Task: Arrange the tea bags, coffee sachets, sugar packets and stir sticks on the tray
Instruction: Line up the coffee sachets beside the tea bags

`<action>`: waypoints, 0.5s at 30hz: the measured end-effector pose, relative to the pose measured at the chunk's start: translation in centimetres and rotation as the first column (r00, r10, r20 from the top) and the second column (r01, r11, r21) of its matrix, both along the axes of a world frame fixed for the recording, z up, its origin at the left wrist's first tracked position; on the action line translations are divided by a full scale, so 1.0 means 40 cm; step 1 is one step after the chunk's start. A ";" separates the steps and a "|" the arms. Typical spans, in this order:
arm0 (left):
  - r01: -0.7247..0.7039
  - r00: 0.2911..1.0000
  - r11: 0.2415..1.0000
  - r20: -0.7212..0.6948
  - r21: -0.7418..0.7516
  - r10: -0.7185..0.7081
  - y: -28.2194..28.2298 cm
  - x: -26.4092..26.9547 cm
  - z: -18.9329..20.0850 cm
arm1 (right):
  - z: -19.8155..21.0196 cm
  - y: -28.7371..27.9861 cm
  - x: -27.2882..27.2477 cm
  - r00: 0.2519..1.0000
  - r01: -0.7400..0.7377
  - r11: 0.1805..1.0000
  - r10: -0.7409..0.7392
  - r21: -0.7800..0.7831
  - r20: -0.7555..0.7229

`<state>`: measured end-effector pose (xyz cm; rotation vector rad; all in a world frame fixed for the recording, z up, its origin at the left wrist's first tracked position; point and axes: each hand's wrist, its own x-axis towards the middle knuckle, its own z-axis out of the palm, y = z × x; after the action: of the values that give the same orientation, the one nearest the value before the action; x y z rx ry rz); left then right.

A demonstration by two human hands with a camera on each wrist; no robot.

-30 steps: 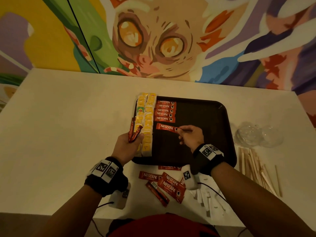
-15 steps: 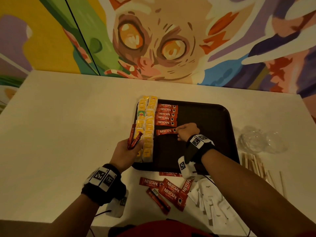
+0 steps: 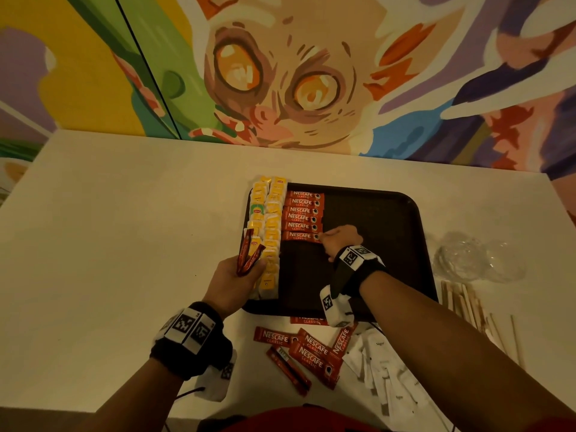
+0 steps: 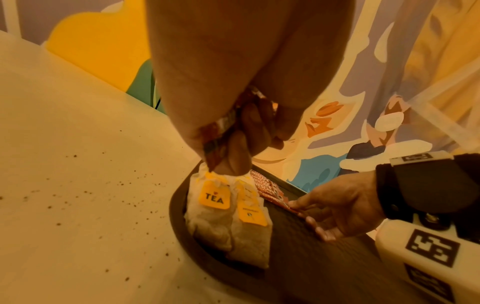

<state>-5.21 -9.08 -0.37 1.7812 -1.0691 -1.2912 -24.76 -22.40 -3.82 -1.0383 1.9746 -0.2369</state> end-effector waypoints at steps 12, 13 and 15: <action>0.001 1.000 1.000 0.027 -0.003 -0.001 -0.003 -0.003 0.002 | 0.009 0.000 0.008 0.998 -0.054 0.998 0.053 -0.045 -0.015; 0.005 1.000 1.000 0.030 0.000 -0.005 -0.004 -0.003 0.002 | 0.007 0.001 0.007 0.998 -0.057 0.997 0.056 -0.049 -0.012; 0.014 0.999 1.000 0.030 0.007 -0.015 -0.004 -0.002 0.002 | 0.006 0.000 0.006 0.999 -0.054 0.997 0.054 -0.055 -0.007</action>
<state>-5.29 -9.26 -0.28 1.8062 -1.0971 -1.2819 -24.54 -22.40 -3.59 -1.1266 1.9518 -0.2602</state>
